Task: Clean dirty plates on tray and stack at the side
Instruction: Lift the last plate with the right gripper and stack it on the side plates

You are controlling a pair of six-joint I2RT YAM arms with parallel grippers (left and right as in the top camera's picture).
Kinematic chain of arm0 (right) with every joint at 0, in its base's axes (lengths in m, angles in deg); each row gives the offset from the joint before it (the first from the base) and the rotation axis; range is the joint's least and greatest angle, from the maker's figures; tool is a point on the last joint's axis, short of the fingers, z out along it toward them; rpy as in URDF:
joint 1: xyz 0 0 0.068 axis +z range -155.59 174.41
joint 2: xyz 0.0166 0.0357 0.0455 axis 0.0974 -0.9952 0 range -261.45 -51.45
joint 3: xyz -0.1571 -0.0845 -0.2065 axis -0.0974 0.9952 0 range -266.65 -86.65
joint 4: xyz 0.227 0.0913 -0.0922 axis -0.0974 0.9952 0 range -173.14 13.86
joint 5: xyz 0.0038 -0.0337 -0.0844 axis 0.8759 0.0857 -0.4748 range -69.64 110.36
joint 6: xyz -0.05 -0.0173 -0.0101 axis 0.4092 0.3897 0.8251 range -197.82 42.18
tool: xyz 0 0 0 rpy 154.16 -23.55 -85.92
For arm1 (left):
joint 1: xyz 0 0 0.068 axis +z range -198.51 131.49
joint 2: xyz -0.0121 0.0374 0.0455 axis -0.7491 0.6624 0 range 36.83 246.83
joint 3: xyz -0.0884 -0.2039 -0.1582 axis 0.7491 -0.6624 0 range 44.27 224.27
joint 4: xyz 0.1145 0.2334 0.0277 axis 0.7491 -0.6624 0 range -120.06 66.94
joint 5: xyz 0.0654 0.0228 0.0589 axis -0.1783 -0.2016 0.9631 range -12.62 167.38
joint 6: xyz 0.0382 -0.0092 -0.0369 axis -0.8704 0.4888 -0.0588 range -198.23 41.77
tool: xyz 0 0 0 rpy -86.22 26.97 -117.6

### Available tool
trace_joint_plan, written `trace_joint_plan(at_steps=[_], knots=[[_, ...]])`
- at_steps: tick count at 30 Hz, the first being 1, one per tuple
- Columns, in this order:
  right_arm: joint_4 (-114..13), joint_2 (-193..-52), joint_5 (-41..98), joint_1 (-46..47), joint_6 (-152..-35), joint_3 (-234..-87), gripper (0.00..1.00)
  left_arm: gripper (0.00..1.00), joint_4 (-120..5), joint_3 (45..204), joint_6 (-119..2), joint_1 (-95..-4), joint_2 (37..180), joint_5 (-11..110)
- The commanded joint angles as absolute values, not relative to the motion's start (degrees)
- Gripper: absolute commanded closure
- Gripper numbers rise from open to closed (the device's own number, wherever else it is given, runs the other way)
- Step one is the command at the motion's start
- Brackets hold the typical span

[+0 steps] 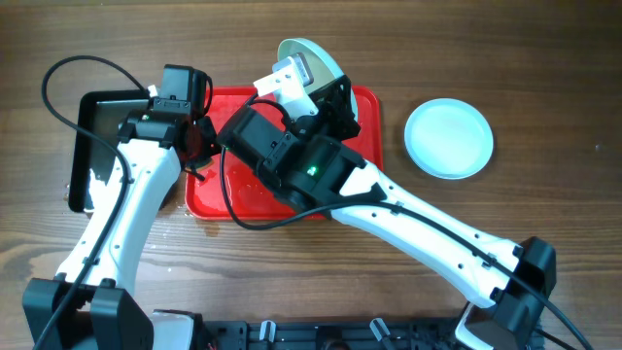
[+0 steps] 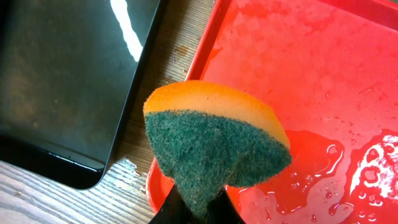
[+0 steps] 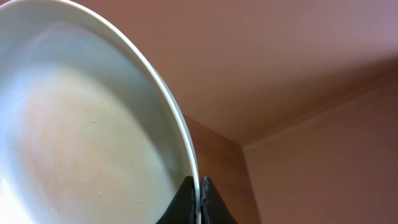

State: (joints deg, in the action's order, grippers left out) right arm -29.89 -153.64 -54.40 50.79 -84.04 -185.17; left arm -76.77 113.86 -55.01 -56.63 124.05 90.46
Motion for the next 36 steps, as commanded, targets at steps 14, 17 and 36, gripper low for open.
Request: trace_joint_plan(at_steps=[14, 17, 36], knots=[[-23.33, -144.28, -29.57, 42.57, -109.77, -186.51, 0.96, 0.96, -75.81, 113.42, -55.55, -56.22, 124.25, 88.25], [-23.00, -145.27, -19.47, 36.63, -104.26, -183.84, 0.96, 0.96, -75.85, 113.42, -55.55, -56.22, 124.25, 88.25], [-21.30, -139.08, 8.83, -5.90, -109.85, -171.77, 0.96, 0.96, -76.70, 113.42, -55.55, -56.22, 124.25, 86.24]])
